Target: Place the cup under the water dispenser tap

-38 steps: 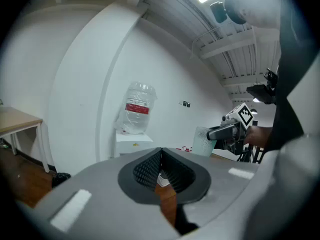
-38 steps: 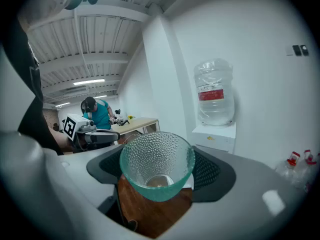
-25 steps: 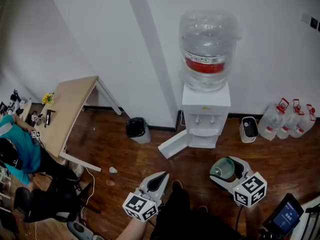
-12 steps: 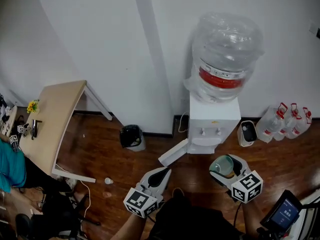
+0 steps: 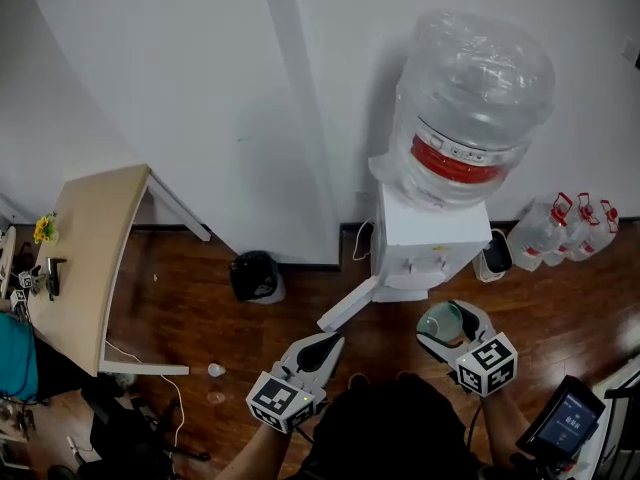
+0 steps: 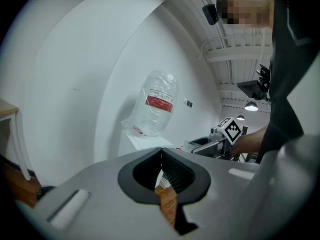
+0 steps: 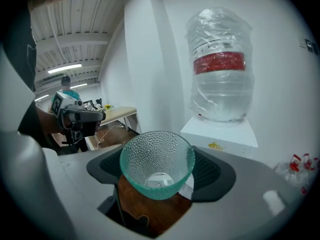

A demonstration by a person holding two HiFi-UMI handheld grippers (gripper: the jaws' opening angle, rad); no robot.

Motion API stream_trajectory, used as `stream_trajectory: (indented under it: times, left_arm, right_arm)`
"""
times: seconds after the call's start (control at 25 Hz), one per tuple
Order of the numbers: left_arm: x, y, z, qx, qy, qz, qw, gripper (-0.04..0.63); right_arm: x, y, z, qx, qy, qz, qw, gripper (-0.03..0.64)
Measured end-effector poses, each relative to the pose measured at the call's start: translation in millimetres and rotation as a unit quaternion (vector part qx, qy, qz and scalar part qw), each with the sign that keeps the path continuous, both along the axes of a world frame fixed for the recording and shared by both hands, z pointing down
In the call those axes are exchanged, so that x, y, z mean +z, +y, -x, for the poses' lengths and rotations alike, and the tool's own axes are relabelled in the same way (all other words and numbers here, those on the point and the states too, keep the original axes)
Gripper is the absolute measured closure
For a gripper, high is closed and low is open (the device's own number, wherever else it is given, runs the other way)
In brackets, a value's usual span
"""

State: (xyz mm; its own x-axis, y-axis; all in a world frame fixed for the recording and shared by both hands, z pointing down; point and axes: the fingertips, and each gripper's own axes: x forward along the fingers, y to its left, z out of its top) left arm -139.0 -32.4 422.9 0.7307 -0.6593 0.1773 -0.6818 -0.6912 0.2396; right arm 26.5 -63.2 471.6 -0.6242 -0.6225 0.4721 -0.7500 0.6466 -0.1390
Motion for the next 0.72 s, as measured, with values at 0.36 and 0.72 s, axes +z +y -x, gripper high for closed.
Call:
stream_trajectory:
  times: [0.36, 0.72]
  left_arm:
    - [21, -45, -11, 0.001, -0.018, 0.04, 0.999, 0.594]
    - [42, -99, -30, -0.015, -0.056, 0.045, 0.9973, 0.594]
  right_arm:
    - [63, -48, -17, 0.015, 0.018, 0.006, 1.0, 0.224]
    - [158, -92, -35, -0.014, 0.044, 0.033, 0.998, 0.225]
